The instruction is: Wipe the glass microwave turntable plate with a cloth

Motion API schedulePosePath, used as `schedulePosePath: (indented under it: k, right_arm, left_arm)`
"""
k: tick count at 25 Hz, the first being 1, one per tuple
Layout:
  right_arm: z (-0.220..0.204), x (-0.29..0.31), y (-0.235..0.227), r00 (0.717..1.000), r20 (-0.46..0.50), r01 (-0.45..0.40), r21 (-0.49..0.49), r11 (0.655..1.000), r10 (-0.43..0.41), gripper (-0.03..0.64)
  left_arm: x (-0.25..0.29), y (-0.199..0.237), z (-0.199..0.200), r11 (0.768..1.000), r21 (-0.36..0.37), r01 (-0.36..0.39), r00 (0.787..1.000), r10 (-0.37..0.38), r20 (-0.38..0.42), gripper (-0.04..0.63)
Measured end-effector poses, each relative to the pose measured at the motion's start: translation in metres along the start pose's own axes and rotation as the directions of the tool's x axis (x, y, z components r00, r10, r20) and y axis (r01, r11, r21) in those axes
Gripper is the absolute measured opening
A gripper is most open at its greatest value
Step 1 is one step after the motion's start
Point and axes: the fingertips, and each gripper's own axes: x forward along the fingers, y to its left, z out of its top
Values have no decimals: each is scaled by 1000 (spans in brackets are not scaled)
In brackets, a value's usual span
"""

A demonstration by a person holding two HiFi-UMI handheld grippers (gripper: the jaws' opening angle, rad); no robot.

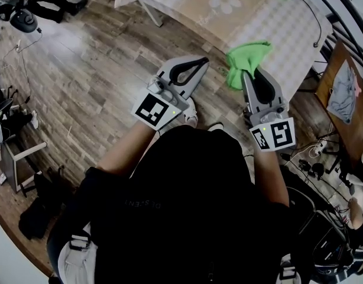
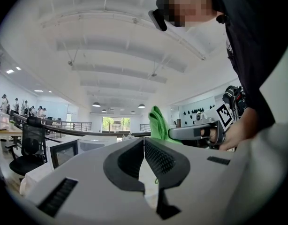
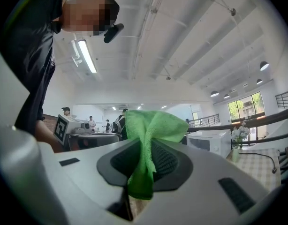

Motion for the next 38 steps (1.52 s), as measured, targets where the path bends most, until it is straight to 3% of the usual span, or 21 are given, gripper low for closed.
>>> schedulePosePath:
  k: [15,28,38]
  right_arm:
    - [1,44,-13,996,-18,92,-7,996,-92,78]
    - [-6,83,-51,1000,-30,9,6,1000,-9,80]
    - [-3,123,-130,1000,-23,5,2,1000,-5,80]
  left_arm:
    - [6,57,-1,999,-22,46,999,-45,29,21]
    - [48,93,-10,999,-14,43,999,-43,-4,21]
    - [126,134,-4,999,18,47,999,-47,-11,21]
